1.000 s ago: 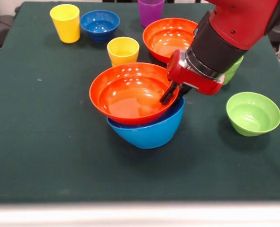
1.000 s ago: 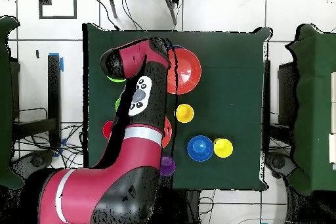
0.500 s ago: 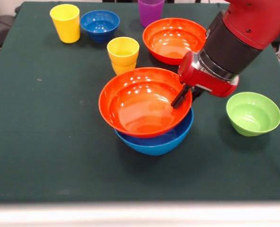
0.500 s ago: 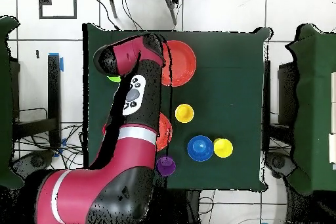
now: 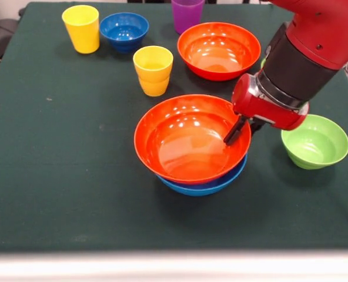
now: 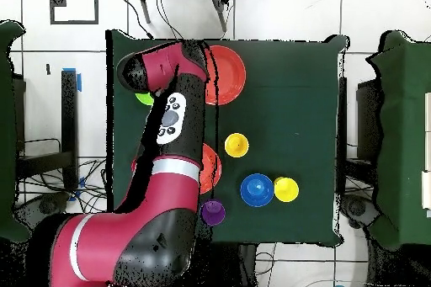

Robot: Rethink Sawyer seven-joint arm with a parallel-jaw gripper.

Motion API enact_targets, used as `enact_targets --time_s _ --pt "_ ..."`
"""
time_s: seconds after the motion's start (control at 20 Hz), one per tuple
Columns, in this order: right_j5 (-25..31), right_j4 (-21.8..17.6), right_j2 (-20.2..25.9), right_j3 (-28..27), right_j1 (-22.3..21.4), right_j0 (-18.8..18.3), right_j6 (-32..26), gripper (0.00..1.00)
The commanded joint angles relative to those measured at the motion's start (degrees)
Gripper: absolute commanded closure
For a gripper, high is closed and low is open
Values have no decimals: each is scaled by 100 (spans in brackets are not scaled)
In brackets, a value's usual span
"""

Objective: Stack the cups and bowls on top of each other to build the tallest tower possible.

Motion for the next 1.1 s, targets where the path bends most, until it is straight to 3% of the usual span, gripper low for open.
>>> enact_targets --time_s 0.05,0.45,0.5,0.9,1.1 --pt "-257 83 275 77 286 68 1156 100" --pt "-61 122 171 -61 597 115 1222 100" --pt "76 177 93 -103 645 143 1290 0" --pt "207 272 133 -210 676 114 954 0" --pt "91 629 289 21 607 15 1343 0"
